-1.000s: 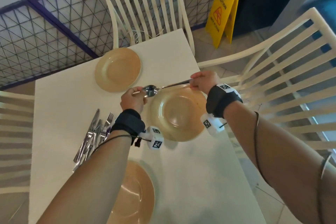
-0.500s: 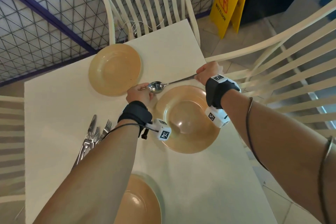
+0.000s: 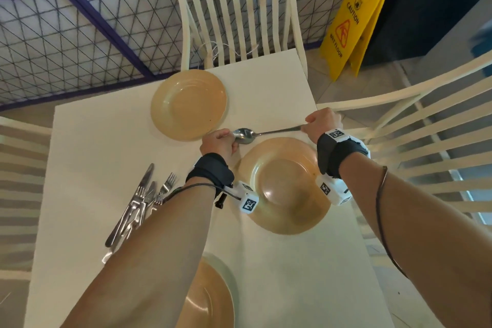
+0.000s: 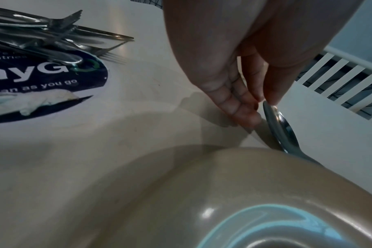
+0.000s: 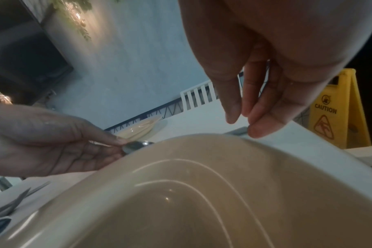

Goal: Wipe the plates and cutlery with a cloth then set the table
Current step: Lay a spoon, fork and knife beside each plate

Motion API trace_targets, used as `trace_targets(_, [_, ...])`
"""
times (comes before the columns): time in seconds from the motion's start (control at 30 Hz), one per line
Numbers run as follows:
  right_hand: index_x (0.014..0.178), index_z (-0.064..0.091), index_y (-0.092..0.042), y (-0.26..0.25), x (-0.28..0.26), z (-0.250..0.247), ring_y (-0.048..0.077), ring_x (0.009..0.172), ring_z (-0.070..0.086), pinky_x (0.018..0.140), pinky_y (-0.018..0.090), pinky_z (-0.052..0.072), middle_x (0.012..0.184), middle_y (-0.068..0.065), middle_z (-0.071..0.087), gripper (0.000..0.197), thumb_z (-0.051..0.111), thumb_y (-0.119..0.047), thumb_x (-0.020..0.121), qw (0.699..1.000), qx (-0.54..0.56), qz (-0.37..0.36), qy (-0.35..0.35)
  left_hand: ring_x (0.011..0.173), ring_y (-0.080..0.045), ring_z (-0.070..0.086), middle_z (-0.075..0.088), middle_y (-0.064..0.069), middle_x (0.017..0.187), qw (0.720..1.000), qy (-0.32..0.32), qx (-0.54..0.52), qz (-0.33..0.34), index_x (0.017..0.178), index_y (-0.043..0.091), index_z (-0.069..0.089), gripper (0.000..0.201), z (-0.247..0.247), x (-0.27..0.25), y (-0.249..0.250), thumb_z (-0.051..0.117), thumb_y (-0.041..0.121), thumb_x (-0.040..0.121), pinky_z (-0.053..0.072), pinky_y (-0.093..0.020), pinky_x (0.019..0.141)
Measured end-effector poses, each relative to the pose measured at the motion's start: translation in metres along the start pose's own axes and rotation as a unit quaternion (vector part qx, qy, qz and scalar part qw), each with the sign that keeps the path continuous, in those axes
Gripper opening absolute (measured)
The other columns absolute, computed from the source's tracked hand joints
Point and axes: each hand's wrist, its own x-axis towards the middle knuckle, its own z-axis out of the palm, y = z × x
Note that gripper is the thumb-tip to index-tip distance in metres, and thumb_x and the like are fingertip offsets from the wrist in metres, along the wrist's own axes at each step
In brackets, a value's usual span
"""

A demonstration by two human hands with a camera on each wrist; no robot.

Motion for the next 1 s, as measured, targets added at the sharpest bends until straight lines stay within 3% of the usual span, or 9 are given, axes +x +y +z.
trace_targets(0.07, [0.116,0.073,-0.018,-0.003,-0.011,-0.009,0.032,0.105,0.062,0.094,0.033,0.05,0.12,0.011,0.066,0.031,0.072,-0.015,0.086,1.0,0.007,-0.016,0.01,0.094,-0.029,0.074,0.076,-0.003,0.101,1.0,-0.009,0.014,0.007,0.073,0.028,0.076,0.015,-0.015,-0.001,-0.003,0.076,0.018,0.061,0.059,-0.042,0.095])
trace_targets(0.13, [0.116,0.073,-0.019,-0.005,-0.026,-0.015,0.032,0.11,0.061,0.1,0.036,0.048,0.12,0.009,0.067,0.029,0.069,-0.019,0.087,0.999,0.01,-0.045,0.026,0.083,-0.027,0.072,0.077,-0.001,0.088,0.999,-0.035,0.029,0.027,0.065,0.03,0.077,0.014,-0.036,-0.015,-0.005,0.074,0.017,0.066,0.059,-0.041,0.092])
trace_targets(0.27, [0.111,0.074,-0.018,-0.01,-0.074,-0.018,0.023,0.103,0.066,0.09,0.022,0.04,0.107,0.001,0.075,0.023,0.066,-0.02,0.09,0.99,0.043,-0.125,0.051,0.068,-0.021,0.068,0.075,-0.003,0.086,0.994,-0.058,0.052,0.074,0.085,0.022,0.077,0.013,-0.096,-0.058,-0.019,0.067,0.018,0.093,0.061,-0.038,0.081])
trace_targets(0.37, [0.109,0.074,-0.021,-0.014,-0.126,-0.006,0.015,0.095,0.064,0.086,0.02,0.038,0.104,-0.003,0.074,0.02,0.064,-0.021,0.091,0.986,0.054,-0.156,0.014,0.08,-0.021,0.071,0.066,0.022,0.089,0.983,-0.016,0.146,0.114,0.095,0.02,0.077,0.014,-0.161,-0.068,-0.05,0.063,0.023,0.095,0.06,-0.038,0.086])
trace_targets(0.47, [0.107,0.075,-0.021,-0.017,-0.184,0.018,0.01,0.089,0.063,0.088,0.022,0.042,0.099,-0.004,0.074,0.019,0.066,-0.018,0.091,0.98,0.067,-0.186,-0.024,0.1,-0.025,0.069,0.073,0.003,0.109,0.945,0.07,0.285,0.143,0.092,0.028,0.074,0.017,-0.218,-0.068,-0.079,0.058,0.023,0.096,0.054,-0.036,0.094])
trace_targets(0.53, [0.104,0.077,-0.019,-0.017,-0.221,0.039,0.01,0.083,0.066,0.085,0.022,0.047,0.095,-0.005,0.075,0.017,0.069,-0.017,0.089,0.975,0.077,-0.202,-0.05,0.105,-0.029,0.066,0.067,-0.006,0.119,0.932,0.098,0.325,0.128,0.108,0.026,0.073,0.021,-0.247,-0.059,-0.093,0.059,0.019,0.095,0.051,-0.037,0.096])
trace_targets(0.73, [0.098,0.075,-0.028,-0.006,-0.313,0.104,0.0,0.073,0.064,0.072,0.023,0.054,0.09,-0.011,0.071,0.012,0.069,-0.02,0.09,0.971,0.06,-0.202,-0.114,0.109,-0.034,0.065,0.043,-0.008,0.14,0.889,0.011,0.429,0.158,0.138,0.027,0.055,0.041,-0.278,-0.011,-0.099,0.053,0.021,0.098,0.051,-0.042,0.102])
trace_targets(0.87, [0.1,0.075,-0.029,0.006,-0.351,0.128,-0.002,0.07,0.065,0.069,0.011,0.049,0.092,-0.015,0.073,0.014,0.065,-0.025,0.091,0.975,0.024,-0.187,-0.117,0.103,-0.031,0.065,0.042,-0.007,0.136,0.855,-0.037,0.481,0.191,0.137,0.029,0.056,0.039,-0.274,0.008,-0.092,0.054,0.024,0.098,0.052,-0.041,0.098])
trace_targets(1.0, [0.097,0.075,-0.033,0.01,-0.375,0.142,-0.002,0.072,0.063,0.068,0.006,0.042,0.093,-0.015,0.073,0.016,0.064,-0.025,0.089,0.982,0.011,-0.155,-0.112,0.106,-0.029,0.064,0.044,-0.006,0.133,0.857,-0.042,0.468,0.212,0.125,0.025,0.063,0.029,-0.276,0.016,-0.094,0.058,0.021,0.097,0.052,-0.04,0.096])
